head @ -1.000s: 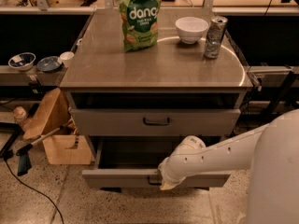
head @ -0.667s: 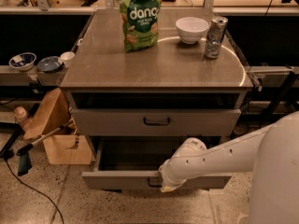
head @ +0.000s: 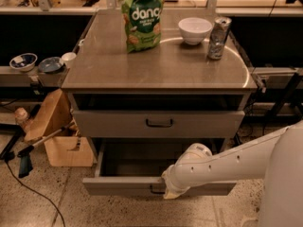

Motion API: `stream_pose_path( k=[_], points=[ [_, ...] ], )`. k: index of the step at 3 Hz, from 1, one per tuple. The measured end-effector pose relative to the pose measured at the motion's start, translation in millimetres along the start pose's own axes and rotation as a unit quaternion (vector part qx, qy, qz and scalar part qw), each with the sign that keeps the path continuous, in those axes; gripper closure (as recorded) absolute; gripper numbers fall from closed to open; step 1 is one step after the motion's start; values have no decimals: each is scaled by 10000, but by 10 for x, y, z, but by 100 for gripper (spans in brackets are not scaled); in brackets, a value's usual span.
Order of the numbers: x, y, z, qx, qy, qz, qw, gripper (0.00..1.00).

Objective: Open middle drawer

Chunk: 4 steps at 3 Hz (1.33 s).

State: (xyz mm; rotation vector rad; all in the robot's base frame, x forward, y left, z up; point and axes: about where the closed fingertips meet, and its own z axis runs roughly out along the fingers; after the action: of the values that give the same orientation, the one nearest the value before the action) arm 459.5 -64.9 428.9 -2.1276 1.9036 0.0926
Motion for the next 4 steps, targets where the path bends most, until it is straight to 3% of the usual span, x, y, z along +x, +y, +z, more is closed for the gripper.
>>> stream_pose_path(
  k=[1, 2, 4],
  points=[
    [-8, 222, -35, -89, -29, -3, 10000, 100],
    [-52, 223, -14, -91, -40, -54, 9999, 100],
    [-5, 679, -76, -226, -18, 136, 9996, 100]
  ],
)
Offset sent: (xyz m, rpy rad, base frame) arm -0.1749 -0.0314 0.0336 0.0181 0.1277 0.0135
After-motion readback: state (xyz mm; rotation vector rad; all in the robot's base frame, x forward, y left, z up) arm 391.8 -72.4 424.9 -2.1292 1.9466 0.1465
